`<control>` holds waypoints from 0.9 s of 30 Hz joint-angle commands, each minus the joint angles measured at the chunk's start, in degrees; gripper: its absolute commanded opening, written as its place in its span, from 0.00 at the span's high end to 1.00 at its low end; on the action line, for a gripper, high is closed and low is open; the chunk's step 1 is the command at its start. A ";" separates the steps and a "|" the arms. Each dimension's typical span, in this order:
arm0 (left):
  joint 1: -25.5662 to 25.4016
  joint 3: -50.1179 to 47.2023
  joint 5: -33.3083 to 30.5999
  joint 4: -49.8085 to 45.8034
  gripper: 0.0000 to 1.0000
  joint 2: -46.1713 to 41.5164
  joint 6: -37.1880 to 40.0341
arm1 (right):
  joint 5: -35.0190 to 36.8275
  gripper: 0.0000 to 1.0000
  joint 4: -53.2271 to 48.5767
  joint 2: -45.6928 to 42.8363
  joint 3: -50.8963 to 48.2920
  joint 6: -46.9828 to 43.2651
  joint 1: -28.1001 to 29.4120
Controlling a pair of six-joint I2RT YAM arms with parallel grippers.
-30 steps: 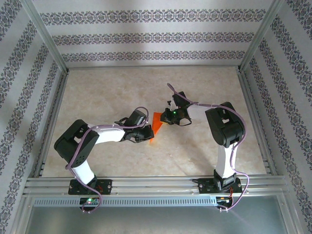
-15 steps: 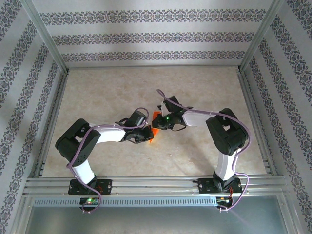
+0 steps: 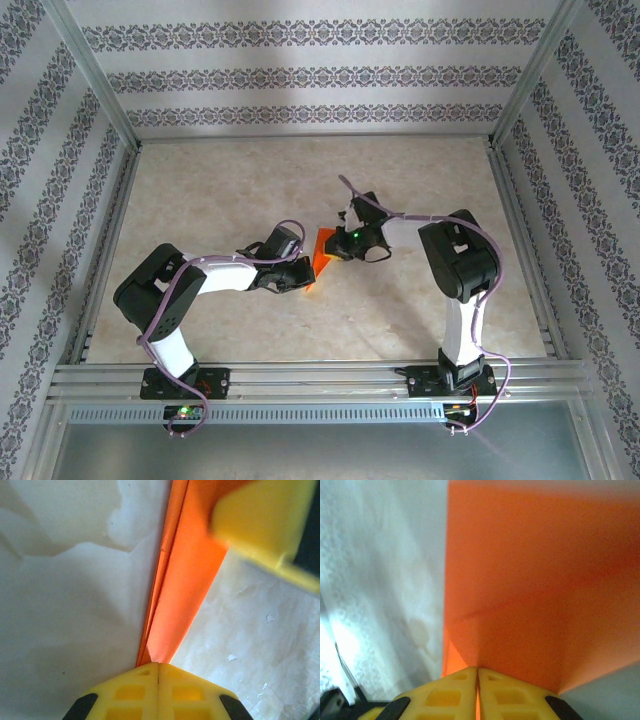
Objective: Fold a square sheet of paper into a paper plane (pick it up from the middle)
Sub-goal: Fold the wing for the fifth time at the center of the table, then turn over the wing at the center of the table.
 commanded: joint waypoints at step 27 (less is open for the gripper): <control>8.86 -1.87 -20.98 -17.48 0.12 -28.93 11.17 | 35.13 0.39 -22.03 -23.94 0.20 -0.46 4.72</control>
